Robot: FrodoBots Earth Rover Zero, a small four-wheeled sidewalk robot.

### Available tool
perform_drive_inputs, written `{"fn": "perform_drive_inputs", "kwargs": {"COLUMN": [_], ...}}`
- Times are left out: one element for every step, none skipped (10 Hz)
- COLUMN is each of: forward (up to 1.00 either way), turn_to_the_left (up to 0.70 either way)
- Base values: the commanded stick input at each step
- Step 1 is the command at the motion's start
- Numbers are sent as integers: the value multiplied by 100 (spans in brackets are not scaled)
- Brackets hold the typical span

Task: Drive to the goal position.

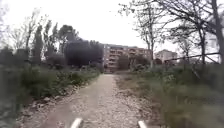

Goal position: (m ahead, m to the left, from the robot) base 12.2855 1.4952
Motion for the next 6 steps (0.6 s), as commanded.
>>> {"fn": "perform_drive_inputs", "kwargs": {"forward": [70,70,70,70,70,70], "turn_to_the_left": [0,0,0,0,0,0]}}
